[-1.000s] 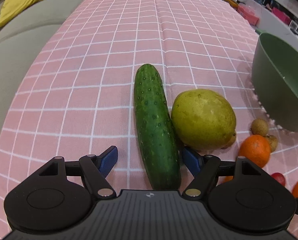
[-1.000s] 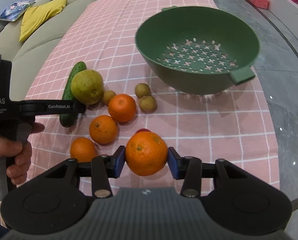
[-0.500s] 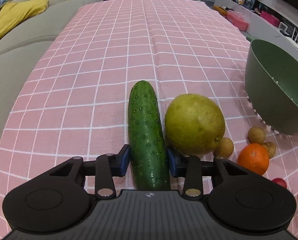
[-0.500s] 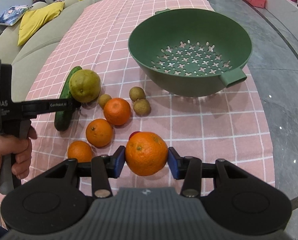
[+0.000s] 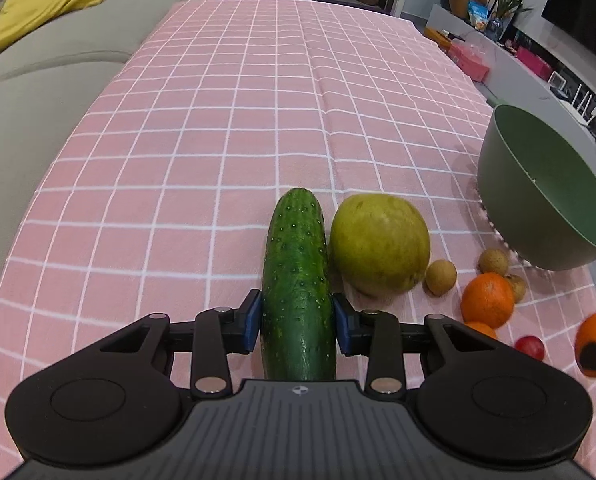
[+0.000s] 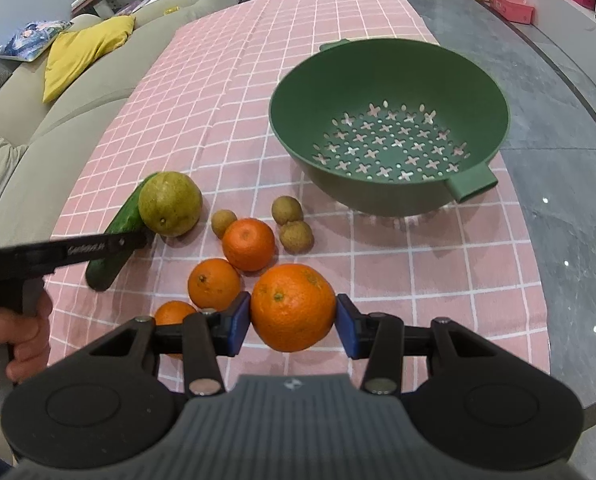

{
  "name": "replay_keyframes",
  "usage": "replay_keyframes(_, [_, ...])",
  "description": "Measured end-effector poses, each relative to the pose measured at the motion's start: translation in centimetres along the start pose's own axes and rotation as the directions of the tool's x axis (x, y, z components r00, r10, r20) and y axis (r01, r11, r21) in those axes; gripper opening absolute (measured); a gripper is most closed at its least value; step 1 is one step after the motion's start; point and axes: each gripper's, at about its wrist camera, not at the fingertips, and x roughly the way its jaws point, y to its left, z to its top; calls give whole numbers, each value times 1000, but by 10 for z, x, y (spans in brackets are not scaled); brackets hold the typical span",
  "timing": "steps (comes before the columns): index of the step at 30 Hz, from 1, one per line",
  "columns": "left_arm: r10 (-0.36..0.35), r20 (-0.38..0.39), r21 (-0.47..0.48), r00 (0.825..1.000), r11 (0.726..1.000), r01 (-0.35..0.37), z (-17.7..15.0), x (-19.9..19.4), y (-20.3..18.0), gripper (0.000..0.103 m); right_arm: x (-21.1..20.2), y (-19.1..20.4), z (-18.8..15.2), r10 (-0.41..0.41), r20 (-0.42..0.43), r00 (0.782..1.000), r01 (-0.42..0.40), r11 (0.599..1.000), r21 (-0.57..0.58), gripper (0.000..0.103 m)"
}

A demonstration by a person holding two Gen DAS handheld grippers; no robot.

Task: Organize fruits
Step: 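Carry the orange in the right tool while the left tool carries the cucumber over the colander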

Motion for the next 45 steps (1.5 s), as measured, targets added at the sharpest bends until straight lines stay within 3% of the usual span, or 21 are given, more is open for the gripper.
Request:
replay_keyframes(9, [-127, 40, -157, 991, 979, 132, -1, -50, 28, 41, -1, 6, 5, 21, 20, 1000, -21, 1000, -6, 42])
replay_keyframes(17, [-149, 89, -150, 985, 975, 161, 16, -86, 12, 41, -30, -3, 30, 26, 127, 992, -24, 1000, -12, 42])
replay_keyframes(25, [-194, 120, -55, 974, 978, 202, 60, -90, -45, 41, -44, -38, 73, 36, 198, 980, -43, 998, 33, 42])
replay_keyframes(36, [-270, 67, 162, 961, 953, 256, 95, -38, -152, 41, -15, -65, 103, -17, 187, 982, 8, 999, 51, 42])
replay_keyframes(45, [-229, -1, 342, 973, 915, 216, 113, 21, -211, 41, 20, -86, 122, -58, 143, 988, 50, 997, 62, 42])
